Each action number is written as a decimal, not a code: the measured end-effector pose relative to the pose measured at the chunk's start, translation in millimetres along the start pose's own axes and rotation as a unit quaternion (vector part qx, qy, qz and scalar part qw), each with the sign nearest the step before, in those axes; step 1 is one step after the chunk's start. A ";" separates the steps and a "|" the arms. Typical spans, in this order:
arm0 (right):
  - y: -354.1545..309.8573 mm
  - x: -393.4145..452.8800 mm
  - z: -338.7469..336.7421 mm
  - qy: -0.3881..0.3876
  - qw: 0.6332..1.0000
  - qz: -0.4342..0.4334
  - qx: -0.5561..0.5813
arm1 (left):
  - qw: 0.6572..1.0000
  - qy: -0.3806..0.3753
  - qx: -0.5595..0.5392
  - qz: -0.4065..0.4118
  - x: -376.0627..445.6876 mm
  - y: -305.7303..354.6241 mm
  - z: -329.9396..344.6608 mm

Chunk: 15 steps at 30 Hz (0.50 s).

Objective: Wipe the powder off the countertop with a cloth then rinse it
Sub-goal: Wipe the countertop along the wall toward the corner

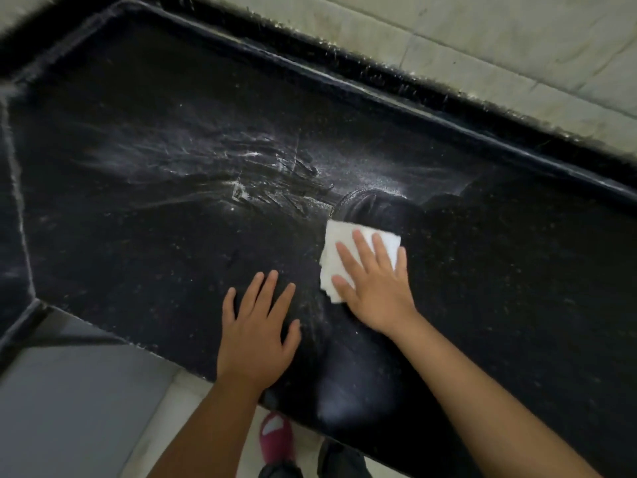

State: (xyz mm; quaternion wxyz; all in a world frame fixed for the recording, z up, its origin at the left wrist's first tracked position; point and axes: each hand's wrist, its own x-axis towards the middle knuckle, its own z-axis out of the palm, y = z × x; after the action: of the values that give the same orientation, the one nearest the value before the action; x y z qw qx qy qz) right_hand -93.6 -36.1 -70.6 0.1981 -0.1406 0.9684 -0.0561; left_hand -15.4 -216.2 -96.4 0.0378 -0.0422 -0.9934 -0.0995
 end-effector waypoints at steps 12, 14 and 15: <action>141.7 14.1 -46.1 0.043 0.951 0.299 0.060 | 1.000 -0.005 0.007 -0.009 -1.2 -0.9 0.7; 124.2 54.6 -56.6 0.040 0.952 0.297 0.059 | 1.000 -0.006 0.016 -0.011 0.5 -0.8 1.5; 111.3 72.5 -59.4 0.034 0.959 0.278 0.054 | 1.000 -0.009 0.021 -0.010 0.4 -0.2 1.9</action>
State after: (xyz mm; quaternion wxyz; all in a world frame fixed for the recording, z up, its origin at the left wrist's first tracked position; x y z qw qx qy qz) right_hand -209.2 51.9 -61.2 0.1803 0.1467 0.9710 -0.0559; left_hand -15.9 -216.0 -98.3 0.0292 -0.0323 -0.9960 -0.0782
